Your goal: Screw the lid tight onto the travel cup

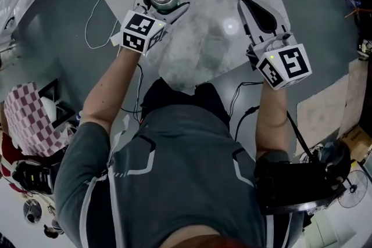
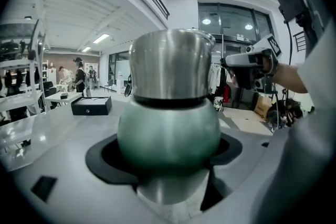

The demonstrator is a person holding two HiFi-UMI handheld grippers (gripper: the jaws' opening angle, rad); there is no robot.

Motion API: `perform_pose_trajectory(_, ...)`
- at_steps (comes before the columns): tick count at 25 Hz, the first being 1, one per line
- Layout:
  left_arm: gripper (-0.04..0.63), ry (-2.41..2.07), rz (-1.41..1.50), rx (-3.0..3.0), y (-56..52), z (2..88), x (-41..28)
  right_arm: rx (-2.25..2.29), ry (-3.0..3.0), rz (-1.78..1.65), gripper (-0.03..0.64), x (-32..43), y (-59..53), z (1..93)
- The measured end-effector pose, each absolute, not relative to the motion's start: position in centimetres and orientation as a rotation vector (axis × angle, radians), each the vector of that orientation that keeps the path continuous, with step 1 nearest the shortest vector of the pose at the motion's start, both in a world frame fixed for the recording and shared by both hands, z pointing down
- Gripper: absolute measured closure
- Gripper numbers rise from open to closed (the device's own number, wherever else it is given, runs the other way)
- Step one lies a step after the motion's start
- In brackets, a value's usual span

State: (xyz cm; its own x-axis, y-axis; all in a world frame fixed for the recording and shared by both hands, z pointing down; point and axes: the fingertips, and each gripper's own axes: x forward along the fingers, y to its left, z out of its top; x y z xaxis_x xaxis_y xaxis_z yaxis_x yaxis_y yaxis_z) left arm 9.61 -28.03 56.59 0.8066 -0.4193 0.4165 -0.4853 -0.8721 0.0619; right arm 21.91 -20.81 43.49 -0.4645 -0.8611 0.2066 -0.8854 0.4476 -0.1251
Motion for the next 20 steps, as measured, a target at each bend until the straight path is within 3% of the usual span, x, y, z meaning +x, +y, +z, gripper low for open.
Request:
perform_pose_trajectory(9, 0.196, -0.762, 0.664, 2.768, -32.7, 65.5, 12.7, 1.669, -2.504, 0.416, 0.577, 25.4, -24.1, 50.1)
perform_pose_trajectory(20, 0.196, -0.766, 0.727, 2.748, -35.3, 73.4, 12.6, 1.629, -2.477, 0.546, 0.577, 24.1, -26.0, 57.4)
